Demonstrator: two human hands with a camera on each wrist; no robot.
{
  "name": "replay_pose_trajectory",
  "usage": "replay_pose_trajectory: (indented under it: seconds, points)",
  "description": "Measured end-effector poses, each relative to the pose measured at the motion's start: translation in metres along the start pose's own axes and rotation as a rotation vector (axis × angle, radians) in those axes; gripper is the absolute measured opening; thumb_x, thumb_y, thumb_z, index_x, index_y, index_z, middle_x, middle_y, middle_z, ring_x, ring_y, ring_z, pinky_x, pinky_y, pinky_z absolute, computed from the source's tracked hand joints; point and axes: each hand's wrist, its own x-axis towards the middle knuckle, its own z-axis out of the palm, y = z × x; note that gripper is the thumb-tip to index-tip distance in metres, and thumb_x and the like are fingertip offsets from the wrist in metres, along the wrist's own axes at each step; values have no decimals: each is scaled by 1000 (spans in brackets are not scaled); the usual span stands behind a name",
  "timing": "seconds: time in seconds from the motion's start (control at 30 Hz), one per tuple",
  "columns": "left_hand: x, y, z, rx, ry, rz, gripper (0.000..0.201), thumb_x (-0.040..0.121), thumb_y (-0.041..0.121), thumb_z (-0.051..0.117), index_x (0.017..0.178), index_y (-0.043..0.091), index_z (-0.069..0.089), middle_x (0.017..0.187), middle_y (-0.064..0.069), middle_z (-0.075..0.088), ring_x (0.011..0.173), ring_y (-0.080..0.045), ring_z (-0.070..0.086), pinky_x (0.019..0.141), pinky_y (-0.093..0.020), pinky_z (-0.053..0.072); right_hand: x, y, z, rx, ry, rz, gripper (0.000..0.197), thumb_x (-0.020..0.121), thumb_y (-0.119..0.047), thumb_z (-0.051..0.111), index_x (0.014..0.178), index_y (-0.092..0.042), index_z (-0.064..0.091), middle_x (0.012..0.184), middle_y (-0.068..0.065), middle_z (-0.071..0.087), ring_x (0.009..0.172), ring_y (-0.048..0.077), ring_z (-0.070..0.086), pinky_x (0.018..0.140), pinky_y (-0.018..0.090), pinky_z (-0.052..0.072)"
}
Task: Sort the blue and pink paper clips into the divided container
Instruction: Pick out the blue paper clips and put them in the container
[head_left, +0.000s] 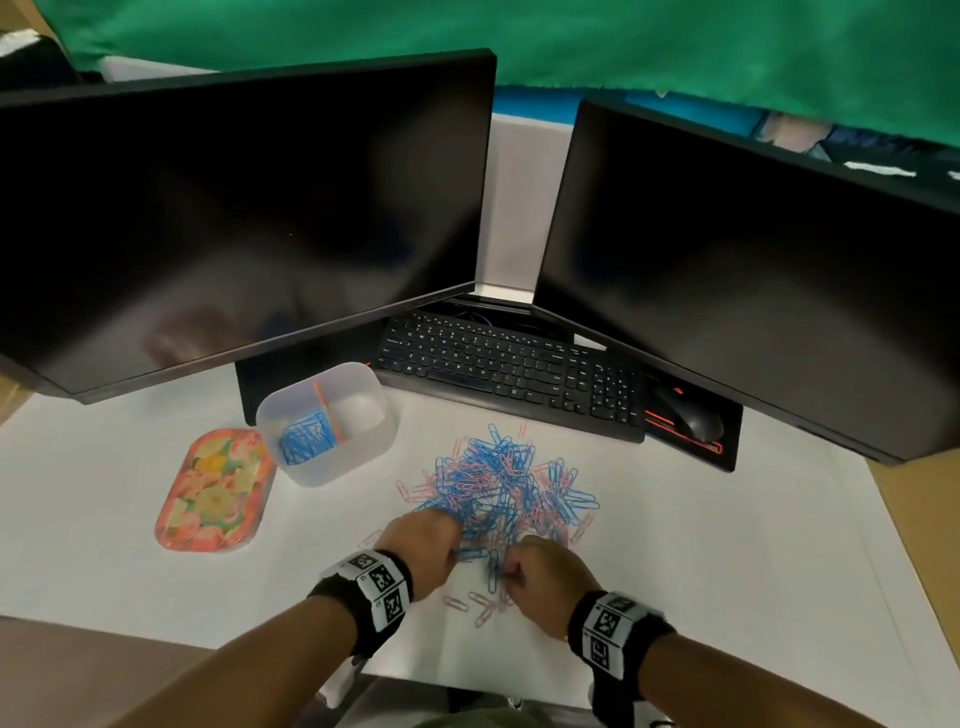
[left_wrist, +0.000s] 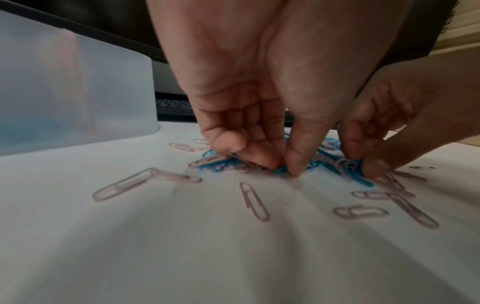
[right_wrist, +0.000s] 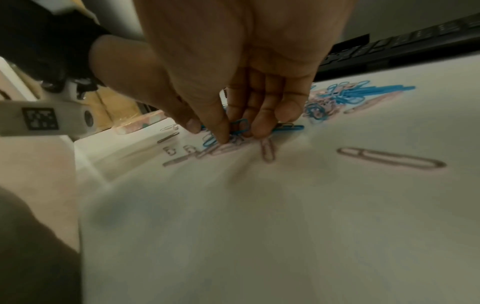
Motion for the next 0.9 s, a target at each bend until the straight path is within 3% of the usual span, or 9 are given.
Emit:
replay_pose_trajectory:
  seconds: [0.1,0.2,0.27,0.37,0.5,0.57,0.67,0.77,0.9]
  points:
    - [-1,-4,0,-15,33,13,21,89,22,46,102,20,63,110,-2,64,101,-25,60,85,-33,50,4,3,-3,55,42,-2,13,86,-25,57,87,-16,67,92,1,65,89,23,60,75,26,43]
    - [0,-9,-2,-77,68,9,17,87,20,47,92,21,63,103,-1,65,94,-23,60,77,-27,46,5,8,-9,146,61,10,10,85,-20,60,85,-17,69,69,-12,56,65,9,54,72,25,50]
    - [1,-11,-4,-154,91,3,14,85,17,47,83,20,61,96,-2,65,83,-20,57,70,-24,42,5,13,-13,191,48,40,17,85,-17,59,98,-19,71,61,-16,54,57,2,51,70,23,53]
    - [1,-12,-8,-330,107,-12,15,84,11,50,80,18,63,83,-1,66,74,-15,55,65,-23,42,6,20,-19,245,50,59,34,85,-10,57,117,-19,66,61,-5,63,60,12,62,72,19,52]
    - [3,-17,-8,-640,155,-56,32,83,1,53,83,33,56,79,-2,66,68,-13,58,69,-20,48,9,27,-26,399,61,166,23,84,-4,60,101,-14,72,59,-16,56,56,-9,57,76,19,54]
    - [5,-20,-8,-680,160,-89,38,83,-1,50,98,34,54,80,-6,66,68,-11,56,71,-19,47,10,28,-31,559,32,233,20,84,1,56,91,-13,68,68,-2,68,55,-3,61,65,25,55]
    - [8,-24,-11,-808,105,-158,44,79,-5,49,106,29,58,78,-2,57,65,-14,54,65,-24,48,13,27,-40,895,7,324,17,83,9,47,92,-4,53,76,19,69,58,22,63,57,32,53]
    - [11,-25,-16,-1053,82,-235,36,76,-7,50,97,19,62,75,-1,55,55,-14,49,53,-25,41,14,31,-47,1142,49,366,20,85,12,49,99,-2,49,74,22,66,59,28,60,56,34,53]
    - [10,-31,-28,-1270,109,-364,28,78,-10,45,94,5,62,74,-11,64,53,-16,42,52,-24,32,16,46,-59,1170,117,381,33,86,10,47,108,-12,58,77,22,68,62,27,61,60,34,53]
